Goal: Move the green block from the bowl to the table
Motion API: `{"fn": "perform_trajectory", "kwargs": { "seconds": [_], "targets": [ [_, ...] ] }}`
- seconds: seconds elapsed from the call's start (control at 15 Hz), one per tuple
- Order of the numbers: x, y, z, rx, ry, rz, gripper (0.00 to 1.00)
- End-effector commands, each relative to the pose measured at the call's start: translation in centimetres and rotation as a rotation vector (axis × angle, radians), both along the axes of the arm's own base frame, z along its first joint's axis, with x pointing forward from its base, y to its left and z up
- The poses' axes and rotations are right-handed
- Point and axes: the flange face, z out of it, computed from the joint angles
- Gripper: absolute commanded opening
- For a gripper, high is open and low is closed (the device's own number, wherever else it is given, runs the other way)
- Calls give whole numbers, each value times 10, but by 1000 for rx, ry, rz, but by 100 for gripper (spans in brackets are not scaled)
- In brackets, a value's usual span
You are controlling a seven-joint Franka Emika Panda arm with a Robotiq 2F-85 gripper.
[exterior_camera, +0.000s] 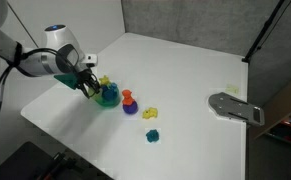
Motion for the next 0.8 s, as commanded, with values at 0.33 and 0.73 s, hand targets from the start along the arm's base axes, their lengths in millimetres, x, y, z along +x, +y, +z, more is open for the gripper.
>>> {"fn": "perform_trajectory", "kwargs": {
  "seconds": [0.33,0.73],
  "targets": [
    [17,-12,105,63,-115,-97,29],
    [44,-70,152,61,-196,-260,29]
  ]
}}
